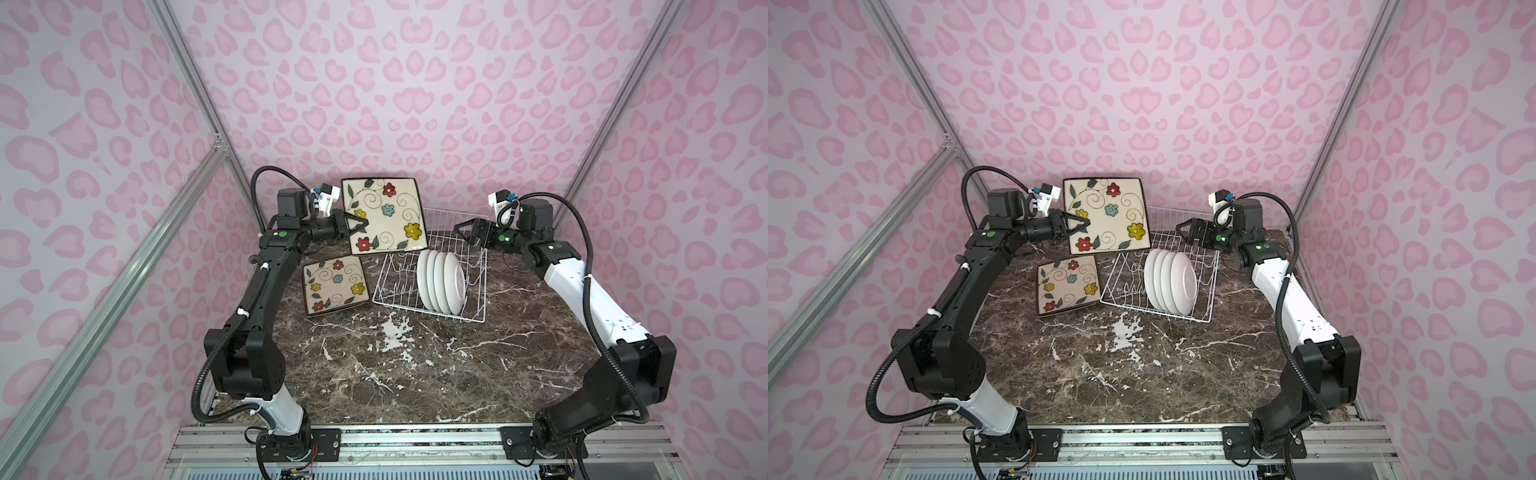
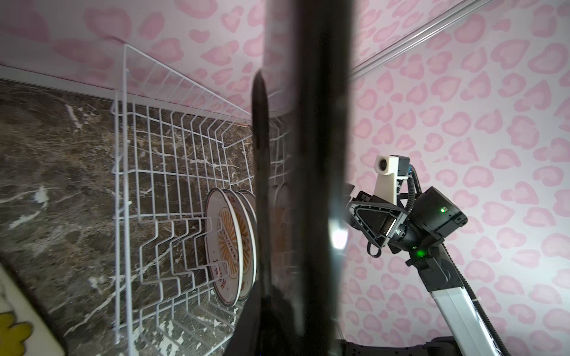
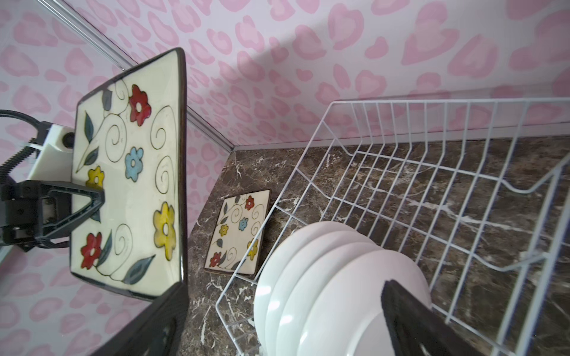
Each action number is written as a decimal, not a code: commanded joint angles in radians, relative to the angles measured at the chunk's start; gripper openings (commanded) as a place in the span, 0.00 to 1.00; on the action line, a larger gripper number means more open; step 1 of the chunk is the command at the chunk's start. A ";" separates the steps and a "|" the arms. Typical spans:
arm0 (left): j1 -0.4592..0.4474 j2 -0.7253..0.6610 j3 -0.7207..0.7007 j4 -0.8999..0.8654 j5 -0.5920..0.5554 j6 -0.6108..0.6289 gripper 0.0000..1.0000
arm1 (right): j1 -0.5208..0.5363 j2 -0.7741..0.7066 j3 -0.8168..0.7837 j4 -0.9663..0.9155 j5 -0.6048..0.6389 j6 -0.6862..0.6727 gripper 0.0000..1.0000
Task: Unload the plates from the dish rack
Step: Place the plate among the plates.
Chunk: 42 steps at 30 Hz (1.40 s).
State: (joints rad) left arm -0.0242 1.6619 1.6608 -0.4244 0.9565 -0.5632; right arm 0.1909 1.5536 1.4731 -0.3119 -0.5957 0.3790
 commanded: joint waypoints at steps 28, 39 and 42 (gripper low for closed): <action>0.283 0.124 -0.159 -0.244 -0.112 0.372 0.04 | 0.059 -0.026 -0.039 -0.100 0.107 -0.167 0.99; 0.308 0.287 -0.114 -0.264 -0.002 0.428 0.04 | 0.061 -0.038 -0.054 -0.086 0.099 -0.160 0.99; 0.313 0.323 -0.103 -0.314 0.002 0.477 0.04 | 0.062 -0.043 -0.057 -0.081 0.099 -0.157 0.99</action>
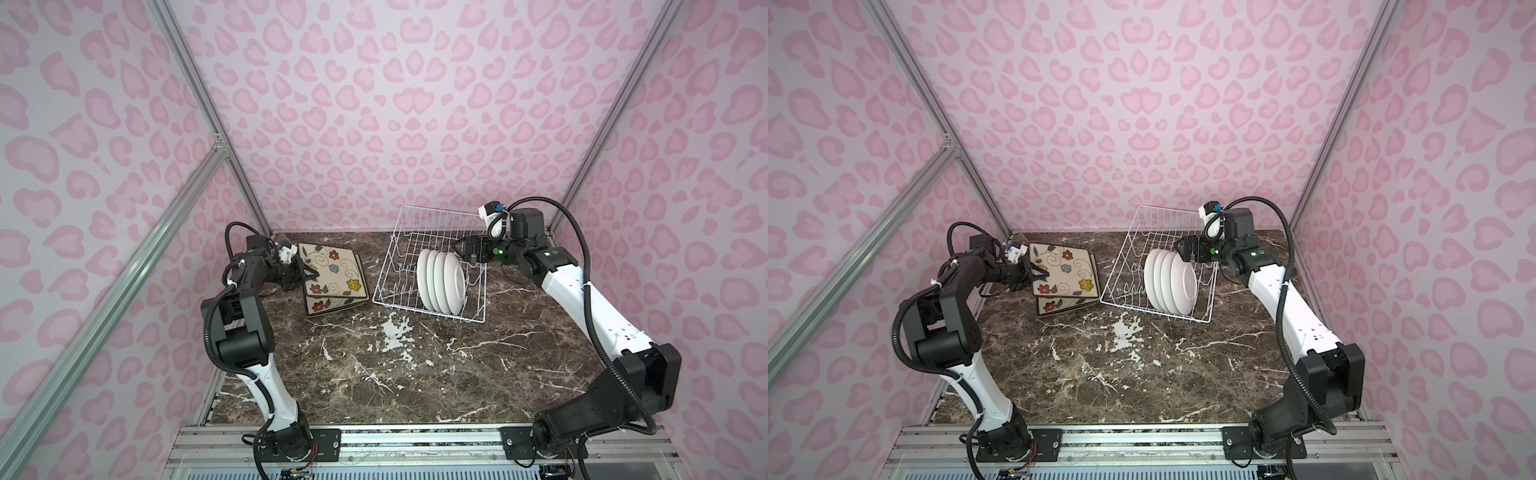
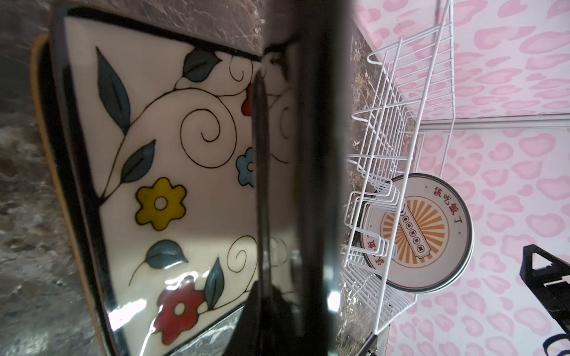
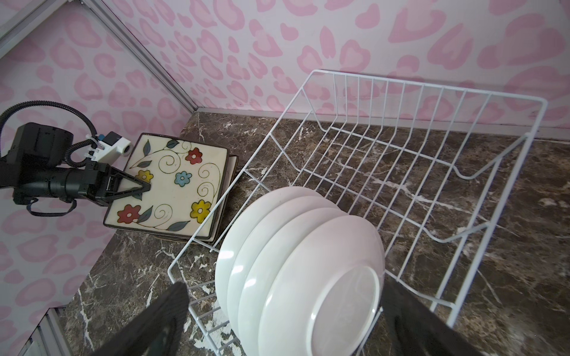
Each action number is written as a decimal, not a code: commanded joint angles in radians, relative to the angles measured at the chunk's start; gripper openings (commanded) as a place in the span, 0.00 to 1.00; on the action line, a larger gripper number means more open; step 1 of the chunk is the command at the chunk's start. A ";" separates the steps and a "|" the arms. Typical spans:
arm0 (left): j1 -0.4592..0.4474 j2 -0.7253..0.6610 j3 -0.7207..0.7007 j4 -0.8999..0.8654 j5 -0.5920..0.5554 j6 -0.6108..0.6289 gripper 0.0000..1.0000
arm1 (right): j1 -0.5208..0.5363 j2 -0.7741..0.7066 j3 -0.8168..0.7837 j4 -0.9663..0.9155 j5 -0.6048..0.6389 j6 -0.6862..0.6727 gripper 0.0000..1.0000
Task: Unload the plates from the dish rack
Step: Place the plate among the plates.
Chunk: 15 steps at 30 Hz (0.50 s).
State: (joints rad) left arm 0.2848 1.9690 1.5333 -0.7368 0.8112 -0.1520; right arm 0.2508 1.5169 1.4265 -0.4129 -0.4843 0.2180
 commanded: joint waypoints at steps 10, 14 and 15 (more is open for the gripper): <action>0.027 0.103 0.011 0.001 0.161 0.070 0.04 | 0.005 -0.006 -0.011 0.019 -0.016 0.003 0.99; 0.034 0.113 0.014 -0.026 0.123 0.084 0.07 | 0.005 -0.012 -0.020 0.019 -0.013 0.001 0.99; 0.036 0.114 0.013 -0.031 0.116 0.086 0.09 | 0.005 -0.012 -0.021 0.021 -0.015 0.000 0.99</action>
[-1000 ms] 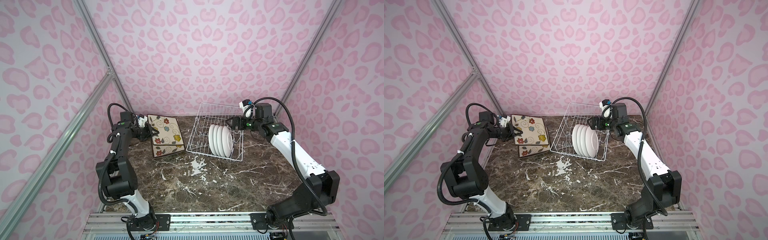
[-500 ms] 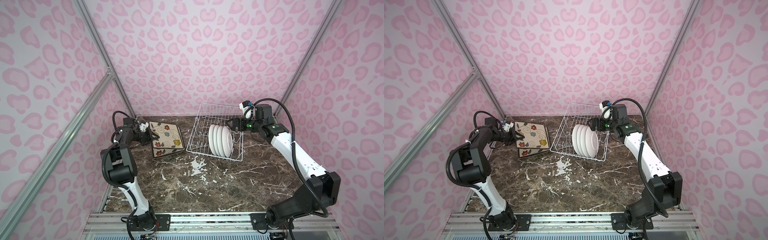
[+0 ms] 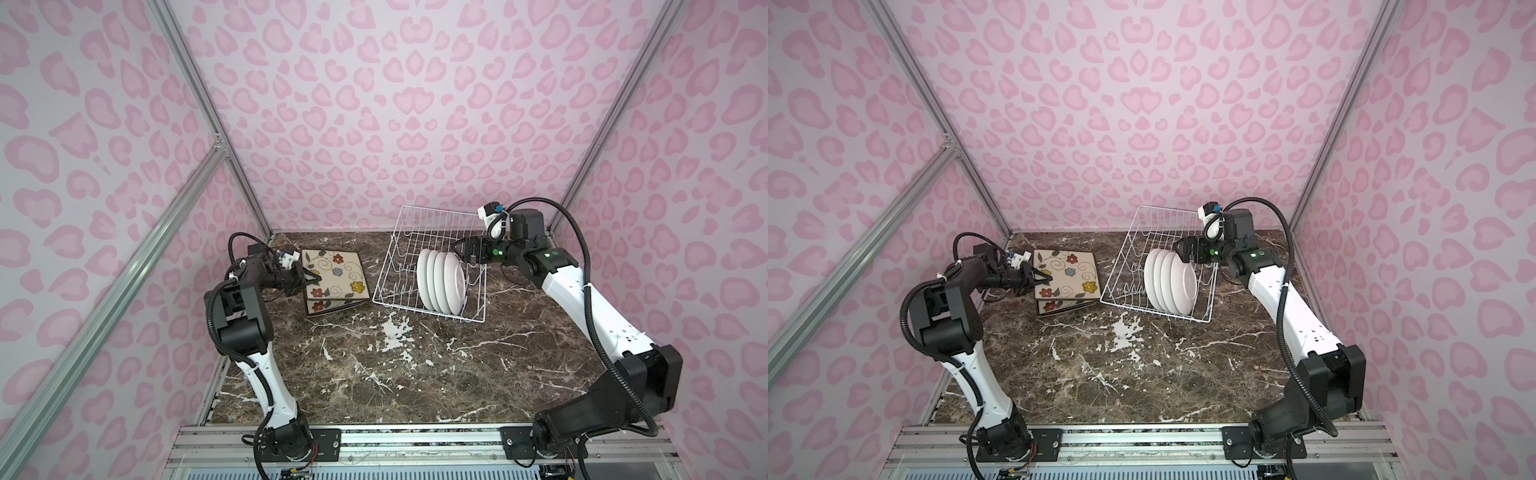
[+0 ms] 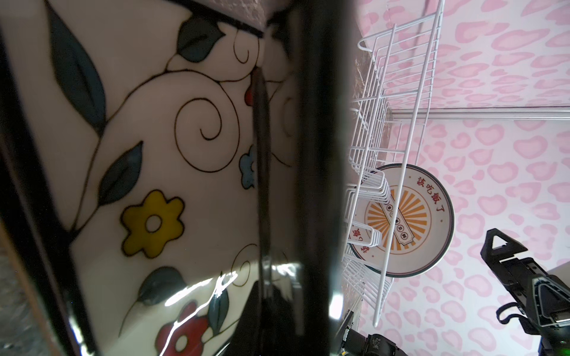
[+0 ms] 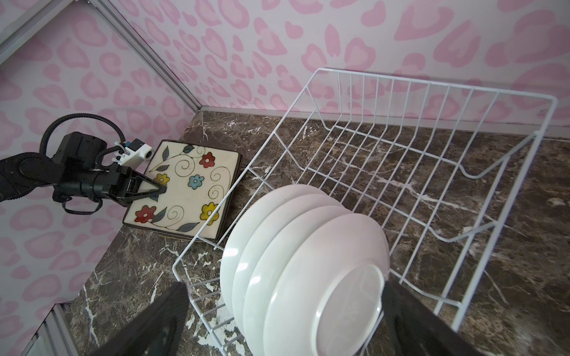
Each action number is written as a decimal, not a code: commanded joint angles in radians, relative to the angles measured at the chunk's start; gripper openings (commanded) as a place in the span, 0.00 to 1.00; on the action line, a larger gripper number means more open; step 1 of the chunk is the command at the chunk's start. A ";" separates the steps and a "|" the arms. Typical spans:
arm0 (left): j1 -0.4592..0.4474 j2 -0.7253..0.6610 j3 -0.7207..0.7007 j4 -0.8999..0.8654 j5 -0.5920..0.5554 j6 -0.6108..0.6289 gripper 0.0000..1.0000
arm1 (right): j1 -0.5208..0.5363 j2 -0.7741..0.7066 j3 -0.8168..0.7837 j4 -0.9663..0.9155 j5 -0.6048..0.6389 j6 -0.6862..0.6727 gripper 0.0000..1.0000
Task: Unload the plates from the dish rack
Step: Place the plate among the plates.
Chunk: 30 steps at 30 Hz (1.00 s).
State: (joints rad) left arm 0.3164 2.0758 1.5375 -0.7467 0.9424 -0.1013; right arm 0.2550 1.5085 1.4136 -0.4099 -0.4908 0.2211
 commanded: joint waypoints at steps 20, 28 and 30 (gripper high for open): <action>0.039 0.031 -0.012 -0.020 -0.069 0.025 0.59 | 0.002 -0.006 -0.010 0.026 -0.015 0.004 0.99; 0.039 0.014 -0.007 -0.035 -0.164 0.007 0.72 | 0.003 0.001 -0.005 0.027 -0.022 0.009 0.99; 0.041 0.015 0.001 -0.051 -0.199 -0.003 0.73 | 0.003 0.001 -0.003 0.023 -0.022 0.011 0.99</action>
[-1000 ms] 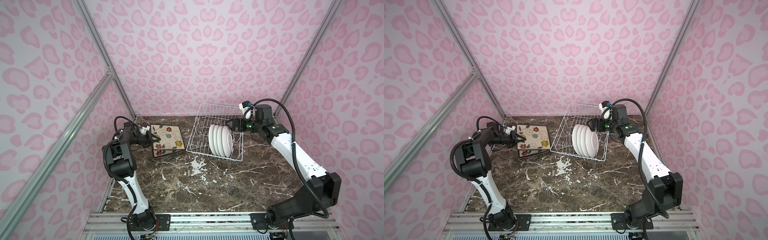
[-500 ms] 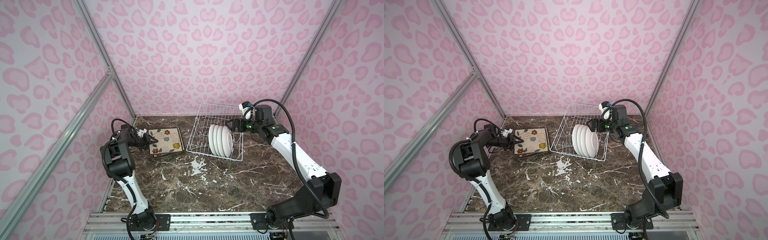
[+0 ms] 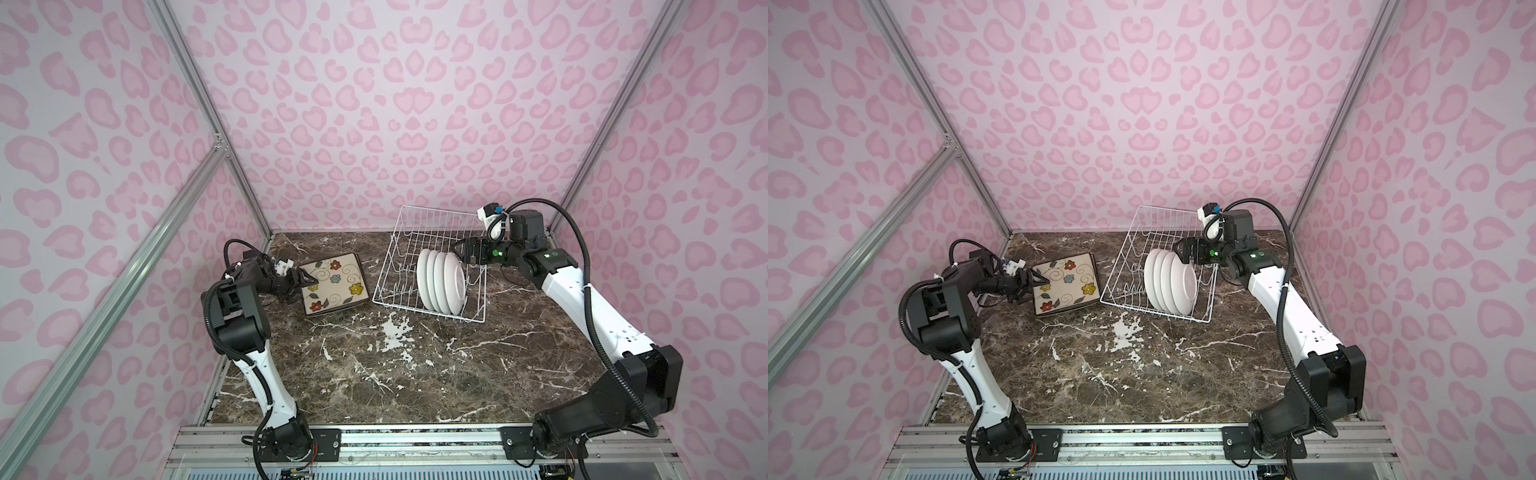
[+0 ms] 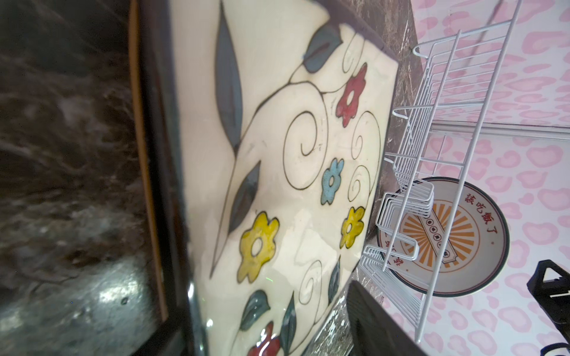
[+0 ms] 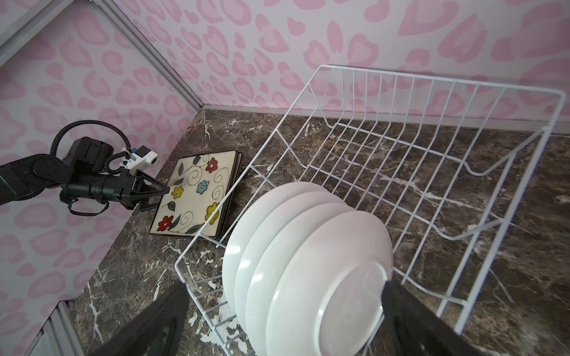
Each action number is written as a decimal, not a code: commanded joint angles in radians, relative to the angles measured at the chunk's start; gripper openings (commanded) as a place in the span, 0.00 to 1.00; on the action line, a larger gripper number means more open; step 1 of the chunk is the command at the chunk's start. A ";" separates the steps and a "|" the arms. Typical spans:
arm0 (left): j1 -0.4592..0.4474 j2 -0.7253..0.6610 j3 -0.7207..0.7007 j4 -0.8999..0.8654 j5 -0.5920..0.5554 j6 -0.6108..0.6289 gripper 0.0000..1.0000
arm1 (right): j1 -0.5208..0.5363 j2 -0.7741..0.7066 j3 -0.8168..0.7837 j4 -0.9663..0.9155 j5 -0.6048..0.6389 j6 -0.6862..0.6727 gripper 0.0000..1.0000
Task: Unload the plates from the dish rack
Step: Place the plate among the plates.
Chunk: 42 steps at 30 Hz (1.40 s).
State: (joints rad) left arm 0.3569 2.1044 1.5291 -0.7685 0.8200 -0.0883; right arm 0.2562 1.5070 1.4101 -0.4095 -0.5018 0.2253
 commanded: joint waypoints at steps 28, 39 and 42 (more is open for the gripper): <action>-0.123 -0.453 0.018 0.094 -0.100 -0.113 0.81 | 0.016 -0.015 0.002 0.001 0.077 -0.008 0.99; -0.382 -0.446 0.120 0.099 -0.138 -0.164 0.75 | 0.030 -0.101 -0.090 0.045 0.178 -0.009 0.99; -0.450 -0.419 0.144 0.104 -0.148 -0.185 0.73 | 0.031 -0.118 -0.092 0.032 0.197 -0.005 0.99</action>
State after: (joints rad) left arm -0.0544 1.6661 1.6474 -0.6785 0.6819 -0.2420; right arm 0.2863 1.3983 1.3266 -0.3885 -0.3466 0.2237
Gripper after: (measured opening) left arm 0.731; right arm 0.990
